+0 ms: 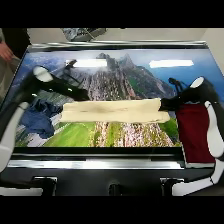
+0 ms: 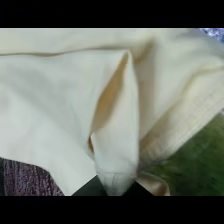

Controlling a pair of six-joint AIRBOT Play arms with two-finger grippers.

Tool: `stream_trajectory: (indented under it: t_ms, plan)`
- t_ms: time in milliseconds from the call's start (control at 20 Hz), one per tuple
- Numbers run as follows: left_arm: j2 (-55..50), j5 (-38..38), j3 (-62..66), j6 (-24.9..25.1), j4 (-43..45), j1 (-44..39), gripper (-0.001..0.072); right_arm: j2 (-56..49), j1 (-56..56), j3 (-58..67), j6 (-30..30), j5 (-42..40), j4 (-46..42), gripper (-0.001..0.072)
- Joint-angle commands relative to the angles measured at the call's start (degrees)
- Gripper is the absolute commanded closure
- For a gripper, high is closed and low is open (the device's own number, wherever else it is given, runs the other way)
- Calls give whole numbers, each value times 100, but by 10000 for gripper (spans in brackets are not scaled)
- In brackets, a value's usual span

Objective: Fold the shirts.

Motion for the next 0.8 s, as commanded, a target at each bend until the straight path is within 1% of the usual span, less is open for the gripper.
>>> stream_trajectory:
  t_ms: [0,100,200,300,350,500,600,650,750]
  plan:
    - [-588,763,-216,0,-562,-868,680,883,96,9,-122,435,55,673]
    - [-1069,1141,-216,-109,-1259,-1200,679,1394,219,7,-120,603,20,673]
    - [-1427,1506,-212,-98,-1996,-1379,680,1880,280,9,-118,695,33,673]
    - [-1681,1801,-208,-103,-2330,-1506,680,2345,297,7,-20,802,37,673]
    - [-1788,1862,-177,-107,-2428,-1582,680,2544,302,7,22,859,48,673]
    - [-2162,1891,66,-101,-3082,-1943,681,3056,302,9,125,1088,52,673]
    - [-2374,2118,273,-111,-3346,-2227,681,3333,299,9,166,1285,50,672]
    - [-2496,2238,409,-208,-3539,-2371,681,3449,299,9,201,1342,44,672]
    - [-2736,2568,625,-210,-4096,-2623,680,3633,299,9,420,1281,46,671]
